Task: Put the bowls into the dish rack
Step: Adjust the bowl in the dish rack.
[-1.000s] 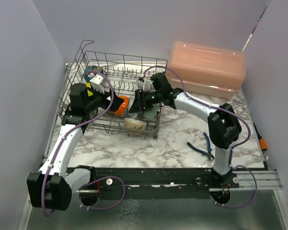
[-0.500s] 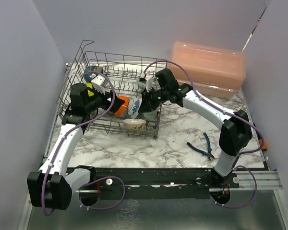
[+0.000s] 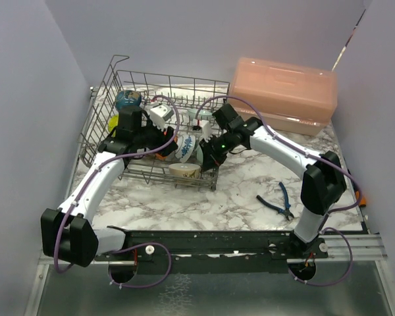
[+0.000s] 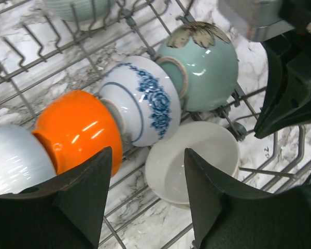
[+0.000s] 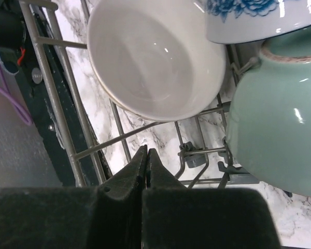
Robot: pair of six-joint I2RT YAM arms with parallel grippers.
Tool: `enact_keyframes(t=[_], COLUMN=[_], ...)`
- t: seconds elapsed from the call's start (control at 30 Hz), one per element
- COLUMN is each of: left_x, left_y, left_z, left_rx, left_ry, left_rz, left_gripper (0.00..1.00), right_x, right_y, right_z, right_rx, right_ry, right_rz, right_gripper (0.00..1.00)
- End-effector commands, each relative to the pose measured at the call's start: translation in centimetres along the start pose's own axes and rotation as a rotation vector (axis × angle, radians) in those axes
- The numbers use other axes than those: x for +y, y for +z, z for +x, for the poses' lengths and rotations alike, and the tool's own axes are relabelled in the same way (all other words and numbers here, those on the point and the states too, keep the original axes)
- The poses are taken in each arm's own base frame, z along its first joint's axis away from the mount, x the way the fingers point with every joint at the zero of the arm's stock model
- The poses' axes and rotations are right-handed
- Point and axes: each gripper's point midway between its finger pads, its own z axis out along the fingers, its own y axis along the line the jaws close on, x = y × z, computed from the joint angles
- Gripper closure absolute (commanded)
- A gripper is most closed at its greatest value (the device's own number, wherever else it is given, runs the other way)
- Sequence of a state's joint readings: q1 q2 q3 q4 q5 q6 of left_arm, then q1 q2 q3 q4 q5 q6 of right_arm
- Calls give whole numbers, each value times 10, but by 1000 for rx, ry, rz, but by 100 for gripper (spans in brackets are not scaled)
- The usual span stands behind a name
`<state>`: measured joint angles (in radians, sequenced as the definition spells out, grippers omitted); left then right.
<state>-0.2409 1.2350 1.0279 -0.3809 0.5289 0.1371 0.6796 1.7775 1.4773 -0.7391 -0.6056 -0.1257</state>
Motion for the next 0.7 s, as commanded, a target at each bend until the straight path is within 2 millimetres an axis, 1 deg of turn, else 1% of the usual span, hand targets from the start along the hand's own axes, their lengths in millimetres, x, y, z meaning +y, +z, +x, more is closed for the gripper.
enact_keyframes(t=[0.0,0.07,0.17,0.33,0.43,0.67], left_x=[-12,-15,-16,-24,-27,-29], left_y=[5,7,6,1,-2,-6], left_z=[16,16,11,7,11,18], left_rx=[130,140,130,116,132,180], left_ry=[92,99,109,200,237,262], left_rz=[24,35,38,73,91,101], left_gripper=[40,38,36,29,27,29], right_x=[8,11,13,19,18,10], right_y=[4,9,20,39,41,42], right_z=[24,23,20,14,3,-35], right_rx=[94,98,108,141,103,-15], right_ry=[5,7,2,-20,-26,-28], right_rz=[-66,-103,-150,-211,-202,-134], right_gripper=[100,100,100,100,100,100])
